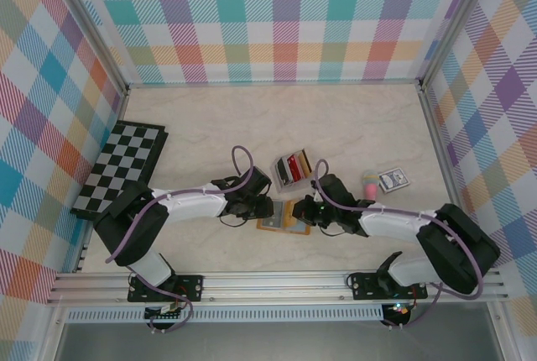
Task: Put the credit cards into the card holder
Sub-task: Insert the credit card into the card slot.
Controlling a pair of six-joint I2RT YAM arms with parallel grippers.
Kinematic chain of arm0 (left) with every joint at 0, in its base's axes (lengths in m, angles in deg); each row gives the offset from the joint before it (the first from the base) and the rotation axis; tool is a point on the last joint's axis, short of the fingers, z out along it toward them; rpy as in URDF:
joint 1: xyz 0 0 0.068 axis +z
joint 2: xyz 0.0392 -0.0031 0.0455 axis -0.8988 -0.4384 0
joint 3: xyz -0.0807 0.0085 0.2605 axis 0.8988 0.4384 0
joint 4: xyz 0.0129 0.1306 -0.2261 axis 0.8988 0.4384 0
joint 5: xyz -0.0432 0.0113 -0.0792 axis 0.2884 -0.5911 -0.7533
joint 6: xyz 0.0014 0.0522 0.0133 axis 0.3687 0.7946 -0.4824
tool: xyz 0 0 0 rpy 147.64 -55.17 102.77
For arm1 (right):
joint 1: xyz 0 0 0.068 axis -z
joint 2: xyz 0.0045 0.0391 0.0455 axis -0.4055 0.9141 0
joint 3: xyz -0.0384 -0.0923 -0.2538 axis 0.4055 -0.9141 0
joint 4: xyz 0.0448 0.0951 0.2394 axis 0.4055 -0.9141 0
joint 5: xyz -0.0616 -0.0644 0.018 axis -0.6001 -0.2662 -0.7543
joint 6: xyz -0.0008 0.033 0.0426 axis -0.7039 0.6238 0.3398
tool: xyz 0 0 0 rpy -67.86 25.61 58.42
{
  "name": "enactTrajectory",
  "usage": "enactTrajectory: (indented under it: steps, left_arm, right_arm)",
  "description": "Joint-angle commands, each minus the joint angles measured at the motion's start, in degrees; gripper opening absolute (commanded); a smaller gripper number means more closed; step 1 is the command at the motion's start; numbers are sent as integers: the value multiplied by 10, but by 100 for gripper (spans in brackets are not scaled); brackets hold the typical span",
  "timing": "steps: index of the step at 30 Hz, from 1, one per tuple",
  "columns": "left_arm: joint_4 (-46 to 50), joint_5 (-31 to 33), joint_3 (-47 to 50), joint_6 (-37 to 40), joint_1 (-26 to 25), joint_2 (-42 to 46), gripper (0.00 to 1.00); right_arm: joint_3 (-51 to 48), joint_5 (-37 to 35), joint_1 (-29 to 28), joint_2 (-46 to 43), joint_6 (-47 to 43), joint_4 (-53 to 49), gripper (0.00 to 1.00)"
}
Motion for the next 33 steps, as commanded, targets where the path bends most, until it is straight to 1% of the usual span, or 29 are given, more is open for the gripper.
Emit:
enactTrajectory:
  steps: [1,5,11,18,24,30,33]
  left_arm:
    - [-17,-23,12,-7,-5,-13,38]
    - [-19,-24,12,-9,-5,-14,38]
    - [-22,-28,10,-10,-5,-18,38]
    - [-22,-28,12,-10,-5,-18,38]
    - [-26,-32,11,-10,-5,-21,37]
    - [-28,-33,12,-10,-5,-21,37]
    - [-26,-33,12,-9,-5,-19,37]
  right_arm:
    - [28,-4,-4,-19,-18,-28,8]
    - [31,13,-6,3,-7,8,7]
    - [31,5,-11,40,3,12,7]
    - [31,-8,-18,42,0,-7,7]
    - [30,7,-19,80,-4,8,6]
    - [32,16,-19,94,-2,36,7]
    - [38,31,-20,109,-3,50,7]
